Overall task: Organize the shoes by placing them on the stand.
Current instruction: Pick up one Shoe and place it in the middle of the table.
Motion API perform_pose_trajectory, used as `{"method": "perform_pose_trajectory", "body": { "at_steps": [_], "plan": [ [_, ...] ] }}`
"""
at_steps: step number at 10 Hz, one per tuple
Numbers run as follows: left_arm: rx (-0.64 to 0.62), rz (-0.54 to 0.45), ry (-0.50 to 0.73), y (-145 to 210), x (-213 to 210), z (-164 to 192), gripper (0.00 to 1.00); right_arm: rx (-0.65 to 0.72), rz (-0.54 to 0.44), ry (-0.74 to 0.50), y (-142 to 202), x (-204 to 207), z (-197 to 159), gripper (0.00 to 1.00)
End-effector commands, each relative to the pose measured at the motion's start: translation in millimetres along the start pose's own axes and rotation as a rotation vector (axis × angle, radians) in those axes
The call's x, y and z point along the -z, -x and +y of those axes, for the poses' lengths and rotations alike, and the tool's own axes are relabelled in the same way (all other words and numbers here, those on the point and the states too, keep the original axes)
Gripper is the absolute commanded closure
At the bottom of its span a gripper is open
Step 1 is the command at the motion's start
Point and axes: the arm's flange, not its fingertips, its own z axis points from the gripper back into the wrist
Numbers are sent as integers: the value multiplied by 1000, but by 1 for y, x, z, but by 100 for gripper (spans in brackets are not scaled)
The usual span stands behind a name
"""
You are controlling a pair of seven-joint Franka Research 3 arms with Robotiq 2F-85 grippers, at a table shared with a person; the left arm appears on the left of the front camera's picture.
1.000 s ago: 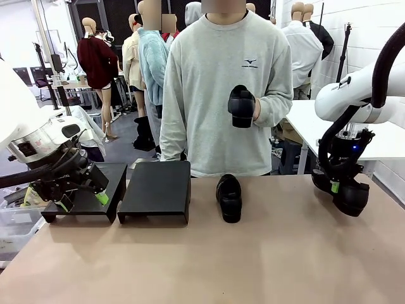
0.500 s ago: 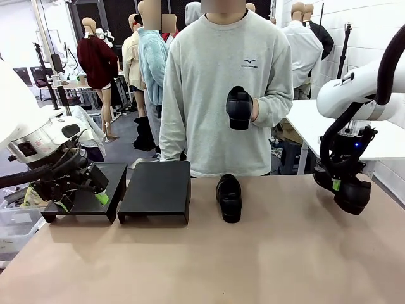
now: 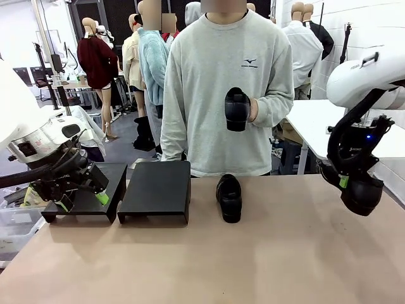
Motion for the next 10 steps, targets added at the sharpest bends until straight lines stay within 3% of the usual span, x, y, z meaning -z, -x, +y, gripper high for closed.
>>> {"method": "perform_pose_trajectory", "body": {
  "at_steps": [1,2,3,5,6,10],
  "plan": [
    [3,-1,-1,1,0,0,0,24,61,-41,40,-8,22,100],
    [3,-1,-1,1,0,0,0,26,170,-4,53,-7,26,100],
    [3,-1,-1,1,0,0,0,80,174,-8,65,-12,20,100],
    [3,-1,-1,1,0,0,0,109,84,-58,82,-25,11,100],
    [3,-1,-1,1,0,0,0,53,160,-6,70,-11,19,100],
    [3,-1,-1,1,0,0,0,53,160,-6,70,-11,19,100]
  ]
}}
